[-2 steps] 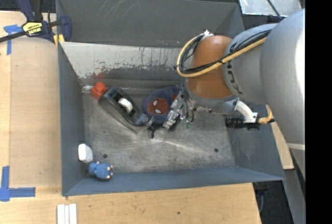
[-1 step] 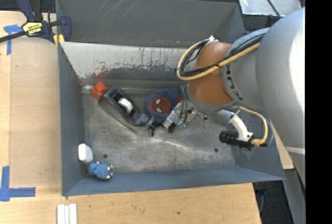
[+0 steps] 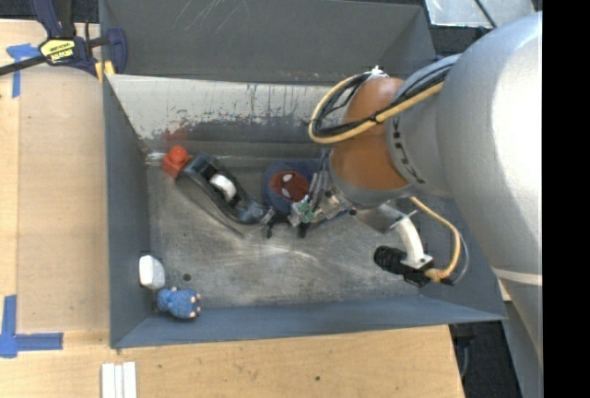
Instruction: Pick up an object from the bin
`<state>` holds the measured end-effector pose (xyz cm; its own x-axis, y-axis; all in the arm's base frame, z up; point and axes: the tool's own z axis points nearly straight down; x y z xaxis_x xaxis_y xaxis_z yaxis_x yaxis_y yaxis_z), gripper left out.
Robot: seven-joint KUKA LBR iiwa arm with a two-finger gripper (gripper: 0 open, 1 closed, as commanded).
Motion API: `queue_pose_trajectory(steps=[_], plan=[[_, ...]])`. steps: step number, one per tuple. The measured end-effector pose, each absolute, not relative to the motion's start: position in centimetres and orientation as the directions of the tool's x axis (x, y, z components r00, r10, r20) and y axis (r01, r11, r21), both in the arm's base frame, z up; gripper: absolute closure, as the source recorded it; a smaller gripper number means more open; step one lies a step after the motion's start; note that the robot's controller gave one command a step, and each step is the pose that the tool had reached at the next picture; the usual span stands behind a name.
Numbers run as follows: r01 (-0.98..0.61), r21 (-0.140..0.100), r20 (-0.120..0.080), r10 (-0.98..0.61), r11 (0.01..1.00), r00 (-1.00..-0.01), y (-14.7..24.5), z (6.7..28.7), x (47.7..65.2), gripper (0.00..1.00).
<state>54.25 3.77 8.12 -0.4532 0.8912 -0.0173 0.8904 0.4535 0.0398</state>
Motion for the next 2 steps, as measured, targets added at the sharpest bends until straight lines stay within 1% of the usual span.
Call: queue_pose_trajectory(steps=[1,2], plan=[[0.970,0.006,-0.002,0.970,0.244,-0.244,4.7,13.6,54.7,1.00],[0.963,0.007,-0.002,0.963,0.268,-0.268,3.0,23.1,54.2,1.00]])
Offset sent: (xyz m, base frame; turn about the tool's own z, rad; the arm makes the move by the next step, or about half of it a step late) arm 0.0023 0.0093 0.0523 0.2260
